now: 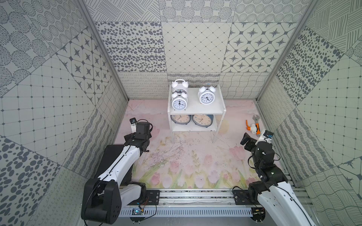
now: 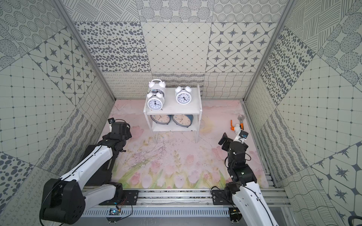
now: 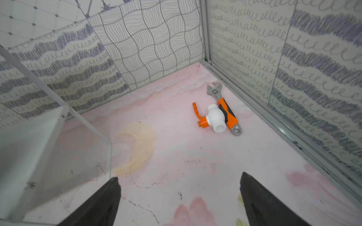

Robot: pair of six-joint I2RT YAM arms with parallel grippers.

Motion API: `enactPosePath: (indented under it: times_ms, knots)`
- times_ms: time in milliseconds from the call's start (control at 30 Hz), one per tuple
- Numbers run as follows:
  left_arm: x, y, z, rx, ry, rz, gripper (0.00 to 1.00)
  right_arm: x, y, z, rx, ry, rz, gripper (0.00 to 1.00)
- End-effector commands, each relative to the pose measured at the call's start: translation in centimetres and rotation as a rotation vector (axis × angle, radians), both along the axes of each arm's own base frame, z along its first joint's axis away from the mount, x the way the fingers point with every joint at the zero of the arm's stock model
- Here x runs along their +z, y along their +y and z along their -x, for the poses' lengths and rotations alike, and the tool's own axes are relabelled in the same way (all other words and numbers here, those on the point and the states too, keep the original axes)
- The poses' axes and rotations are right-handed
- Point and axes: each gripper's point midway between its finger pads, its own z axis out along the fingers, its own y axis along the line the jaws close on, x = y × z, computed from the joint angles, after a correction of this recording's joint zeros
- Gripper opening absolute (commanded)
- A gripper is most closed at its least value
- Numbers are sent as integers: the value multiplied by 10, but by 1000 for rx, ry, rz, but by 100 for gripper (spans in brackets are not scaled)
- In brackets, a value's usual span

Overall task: Place the alarm clocks on the shelf by style
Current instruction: Reset both arms

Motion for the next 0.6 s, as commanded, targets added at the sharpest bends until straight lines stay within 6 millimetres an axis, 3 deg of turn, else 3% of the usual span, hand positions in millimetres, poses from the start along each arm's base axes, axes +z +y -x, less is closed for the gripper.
enactPosePath:
  times_ms: [0, 67, 167, 333, 500, 567]
  knots:
    - [0, 6, -21, -61, -182, -72, 100, 5, -28, -2, -165, -105, 79, 99]
    - [-2, 3, -26, -66, -217, -40, 100, -21, -42, -2, -249, -20, 136, 99]
    - [-14, 2, -25, -61, -271, -3, 100, -22, -47, -15, -273, -10, 151, 99]
    - [-6, 3, -27, -59, -419, 25, 100, -25, -51, -46, -206, -14, 144, 99]
    - [-13, 15, -35, -11, -480, 4, 100, -20, -17, -91, 55, -139, 164, 99]
    - [-17, -1, -47, -115, -438, 47, 100, -31, -12, -103, 96, -149, 139, 99]
